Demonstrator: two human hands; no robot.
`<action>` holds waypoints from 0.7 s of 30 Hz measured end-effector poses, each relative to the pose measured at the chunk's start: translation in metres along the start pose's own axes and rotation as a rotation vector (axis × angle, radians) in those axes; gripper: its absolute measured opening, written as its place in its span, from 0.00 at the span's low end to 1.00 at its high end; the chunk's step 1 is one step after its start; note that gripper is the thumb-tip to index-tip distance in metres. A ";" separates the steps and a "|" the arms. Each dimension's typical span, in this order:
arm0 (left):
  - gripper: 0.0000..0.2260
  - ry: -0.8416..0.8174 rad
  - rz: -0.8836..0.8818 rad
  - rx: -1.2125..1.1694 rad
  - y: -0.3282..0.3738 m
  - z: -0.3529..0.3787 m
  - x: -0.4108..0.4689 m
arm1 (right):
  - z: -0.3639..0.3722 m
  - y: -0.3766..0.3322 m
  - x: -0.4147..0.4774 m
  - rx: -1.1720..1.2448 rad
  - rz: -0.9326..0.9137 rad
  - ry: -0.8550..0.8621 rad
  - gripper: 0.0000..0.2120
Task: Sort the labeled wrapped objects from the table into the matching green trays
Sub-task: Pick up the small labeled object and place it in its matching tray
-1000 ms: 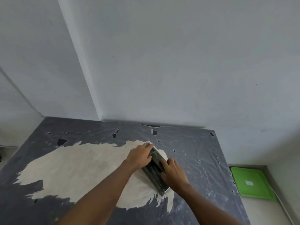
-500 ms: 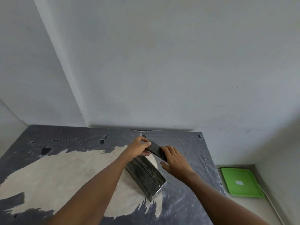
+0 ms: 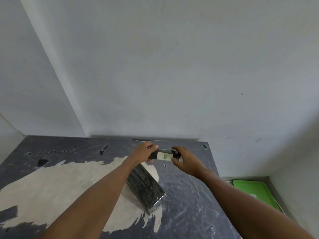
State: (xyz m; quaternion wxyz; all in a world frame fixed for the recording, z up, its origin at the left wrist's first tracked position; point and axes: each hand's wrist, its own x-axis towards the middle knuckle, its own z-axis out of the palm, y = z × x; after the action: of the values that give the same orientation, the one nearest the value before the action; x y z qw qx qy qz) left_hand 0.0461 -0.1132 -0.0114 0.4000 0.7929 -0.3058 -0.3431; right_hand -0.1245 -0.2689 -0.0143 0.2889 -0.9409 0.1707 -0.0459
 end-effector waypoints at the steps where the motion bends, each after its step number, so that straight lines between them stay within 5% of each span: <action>1: 0.15 0.008 -0.010 0.001 0.001 0.000 0.001 | -0.002 0.003 0.000 -0.020 -0.010 0.010 0.25; 6: 0.16 0.006 -0.032 0.004 0.004 0.003 0.006 | -0.007 0.017 0.005 -0.218 -0.135 -0.003 0.34; 12: 0.16 -0.006 -0.026 -0.059 0.008 0.005 0.008 | -0.005 0.022 0.013 -0.249 -0.185 0.079 0.20; 21: 0.17 -0.027 0.090 -0.170 0.021 0.033 0.004 | -0.021 0.044 -0.002 -0.243 -0.117 0.069 0.24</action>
State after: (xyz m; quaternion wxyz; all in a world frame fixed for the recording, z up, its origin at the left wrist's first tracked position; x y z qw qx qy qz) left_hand 0.0174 -0.1407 -0.0096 0.4765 0.7370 -0.3163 -0.3603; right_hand -0.1432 -0.3132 -0.0210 0.1639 -0.9751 0.1297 -0.0739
